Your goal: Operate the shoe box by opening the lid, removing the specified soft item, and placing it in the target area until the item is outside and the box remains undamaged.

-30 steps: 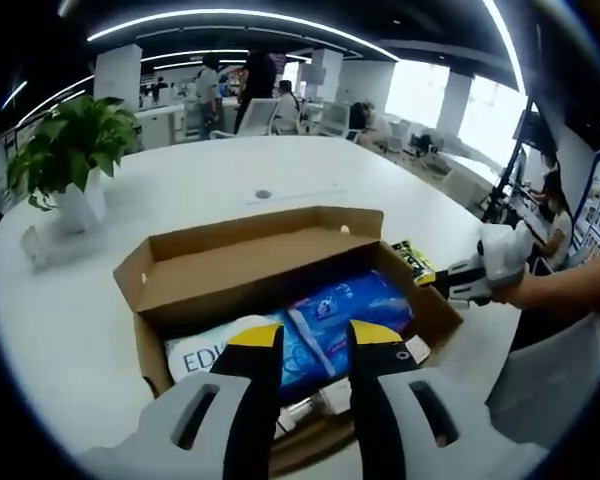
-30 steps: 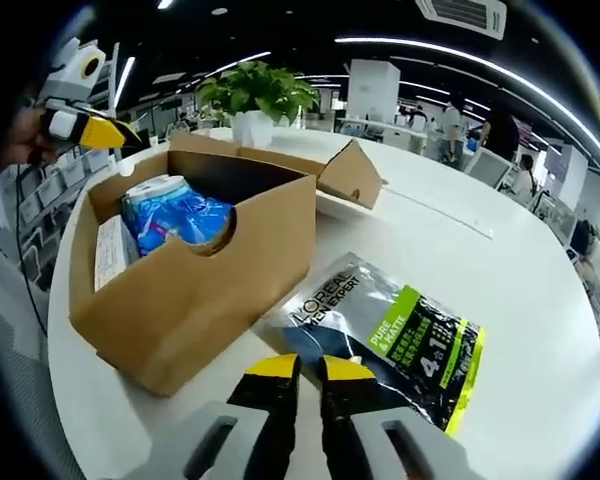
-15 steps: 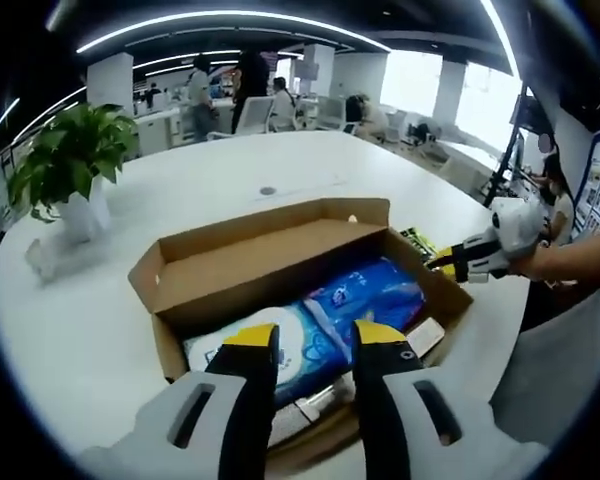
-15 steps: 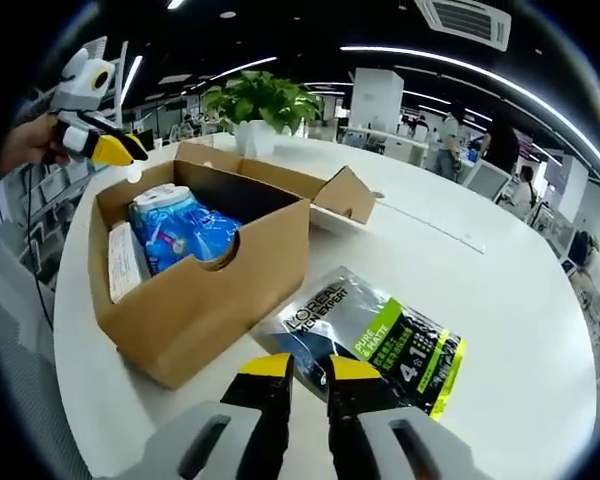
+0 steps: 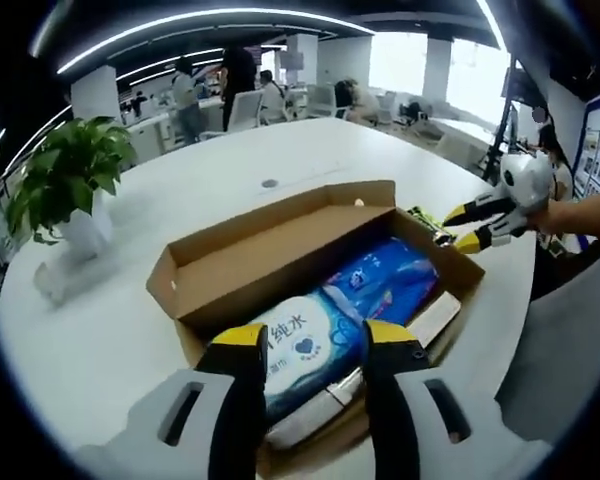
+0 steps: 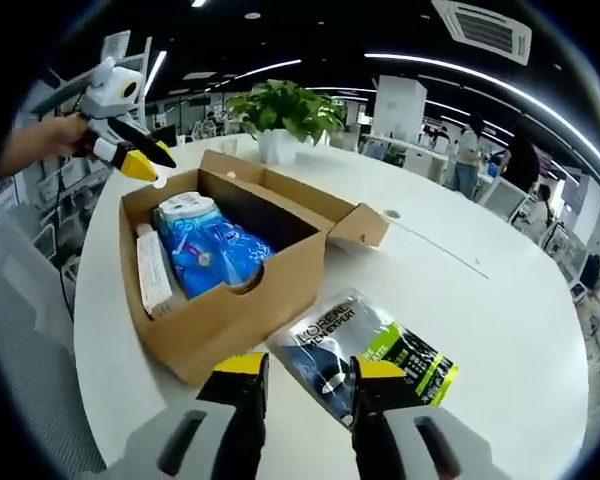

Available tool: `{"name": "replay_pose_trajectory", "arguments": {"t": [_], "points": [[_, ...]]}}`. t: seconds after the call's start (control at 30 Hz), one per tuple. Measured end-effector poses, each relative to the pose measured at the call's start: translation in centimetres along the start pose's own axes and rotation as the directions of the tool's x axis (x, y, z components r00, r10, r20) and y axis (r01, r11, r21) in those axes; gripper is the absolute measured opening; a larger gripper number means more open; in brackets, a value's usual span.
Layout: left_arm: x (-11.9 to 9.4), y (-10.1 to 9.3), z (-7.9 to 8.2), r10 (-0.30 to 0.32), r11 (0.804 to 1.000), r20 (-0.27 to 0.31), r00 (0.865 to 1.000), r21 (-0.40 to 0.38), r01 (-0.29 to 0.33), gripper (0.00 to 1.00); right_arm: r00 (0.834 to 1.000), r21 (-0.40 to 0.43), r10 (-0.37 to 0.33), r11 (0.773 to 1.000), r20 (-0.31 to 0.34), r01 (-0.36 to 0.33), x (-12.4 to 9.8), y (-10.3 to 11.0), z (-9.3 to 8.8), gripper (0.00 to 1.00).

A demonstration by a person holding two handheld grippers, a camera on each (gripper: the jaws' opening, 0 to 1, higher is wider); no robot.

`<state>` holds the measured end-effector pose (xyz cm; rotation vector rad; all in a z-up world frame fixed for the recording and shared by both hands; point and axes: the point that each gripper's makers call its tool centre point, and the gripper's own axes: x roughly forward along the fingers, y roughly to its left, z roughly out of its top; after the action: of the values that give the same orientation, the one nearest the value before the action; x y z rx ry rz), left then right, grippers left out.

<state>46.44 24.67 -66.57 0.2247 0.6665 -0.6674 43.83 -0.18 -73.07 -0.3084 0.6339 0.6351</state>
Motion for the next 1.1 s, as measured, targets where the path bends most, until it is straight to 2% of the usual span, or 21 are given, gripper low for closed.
{"name": "replay_pose_trajectory", "arguments": {"t": [0.2,0.37,0.53,0.73,0.97,1.1], "points": [[0.1,0.4,-0.6,-0.015,0.998,-0.040,0.999,0.058,0.018,0.44,0.999,-0.062,0.034,0.997,-0.005,-0.034,-0.7,0.1,1.3,0.37],[0.3,0.6,-1.2,-0.024,0.991,-0.086,0.996,0.127,0.035,0.48,0.997,-0.045,0.068,0.997,0.020,-0.067,-1.4,0.3,3.2,0.40],[0.6,0.5,-1.6,-0.047,0.980,-0.126,0.991,0.188,0.070,0.51,0.989,-0.013,0.141,0.990,0.037,-0.140,-1.6,1.6,5.3,0.45],[1.1,0.8,-2.4,-0.051,0.947,-0.192,0.980,0.301,0.108,0.53,0.983,-0.050,0.181,0.983,0.038,-0.179,-1.3,3.1,6.8,0.49],[1.4,0.9,-2.7,-0.079,0.933,-0.231,0.970,0.326,0.154,0.54,0.976,-0.079,0.215,0.974,0.033,-0.212,-0.8,4.5,7.6,0.52],[1.7,1.1,-3.2,-0.089,0.904,-0.269,0.959,0.382,0.191,0.54,0.973,-0.095,0.231,0.969,0.030,-0.227,-0.4,5.2,8.1,0.52]]}}
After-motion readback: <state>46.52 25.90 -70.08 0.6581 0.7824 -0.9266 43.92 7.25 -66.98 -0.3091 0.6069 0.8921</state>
